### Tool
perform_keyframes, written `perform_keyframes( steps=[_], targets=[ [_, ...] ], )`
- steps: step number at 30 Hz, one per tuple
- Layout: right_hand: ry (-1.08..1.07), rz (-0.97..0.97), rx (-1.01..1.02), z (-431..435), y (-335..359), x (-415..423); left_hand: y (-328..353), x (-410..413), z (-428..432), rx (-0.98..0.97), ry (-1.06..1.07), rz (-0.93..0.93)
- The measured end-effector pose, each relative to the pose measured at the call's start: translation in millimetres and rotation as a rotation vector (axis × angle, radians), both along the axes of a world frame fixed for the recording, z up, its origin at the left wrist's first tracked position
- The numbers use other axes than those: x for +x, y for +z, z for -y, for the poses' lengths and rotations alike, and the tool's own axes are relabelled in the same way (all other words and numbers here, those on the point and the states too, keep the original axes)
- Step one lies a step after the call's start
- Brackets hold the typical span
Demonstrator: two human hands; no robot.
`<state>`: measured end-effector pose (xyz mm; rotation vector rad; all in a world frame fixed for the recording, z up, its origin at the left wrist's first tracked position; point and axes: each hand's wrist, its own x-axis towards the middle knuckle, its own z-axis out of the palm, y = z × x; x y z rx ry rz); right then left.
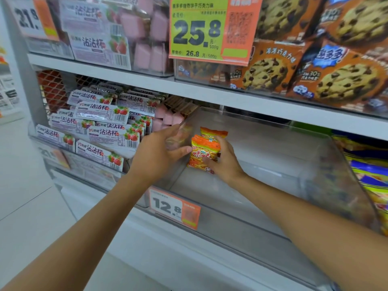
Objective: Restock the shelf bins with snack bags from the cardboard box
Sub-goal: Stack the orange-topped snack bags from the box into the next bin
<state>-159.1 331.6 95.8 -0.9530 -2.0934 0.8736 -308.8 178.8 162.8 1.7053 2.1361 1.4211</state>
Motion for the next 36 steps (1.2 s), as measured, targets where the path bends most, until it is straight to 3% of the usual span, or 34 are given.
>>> perform_keyframes(
  steps=[13, 17, 19, 20, 22, 24, 27, 36],
  targets=[
    [0.031, 0.035, -0.064, 16.6, 21.4, 20.3, 5.3, 2.0, 0.5, -0.102, 0.014, -0.007],
    [-0.039, 0.218, -0.035, 46.9, 47.2, 64.2, 7.2, 16.0, 10.0, -0.079, 0.211, -0.330],
    [-0.096, 0.279, 0.083, 70.7, 59.0, 91.3, 6.5, 39.6, 24.8, -0.038, 0.246, -0.447],
    [-0.113, 0.308, 0.172, 84.9, 65.5, 105.5, 4.6, 54.5, 32.7, -0.021, 0.218, -0.441],
    [-0.143, 0.338, 0.320, 115.3, 76.5, 134.1, 2.3, 89.9, 54.0, -0.069, 0.090, -0.255],
    [-0.176, 0.310, 0.383, 148.6, 82.3, 163.9, -2.8, 128.1, 76.6, -0.166, -0.019, -0.031],
    [-0.188, 0.263, 0.402, 197.0, 70.0, 210.4, -23.5, 180.7, 109.1, -0.275, -0.144, 0.076],
    [-0.123, 0.679, -0.200, 284.0, -73.2, 348.9, -146.8, 282.6, 167.4, -0.767, -0.319, 0.088]
  ],
)
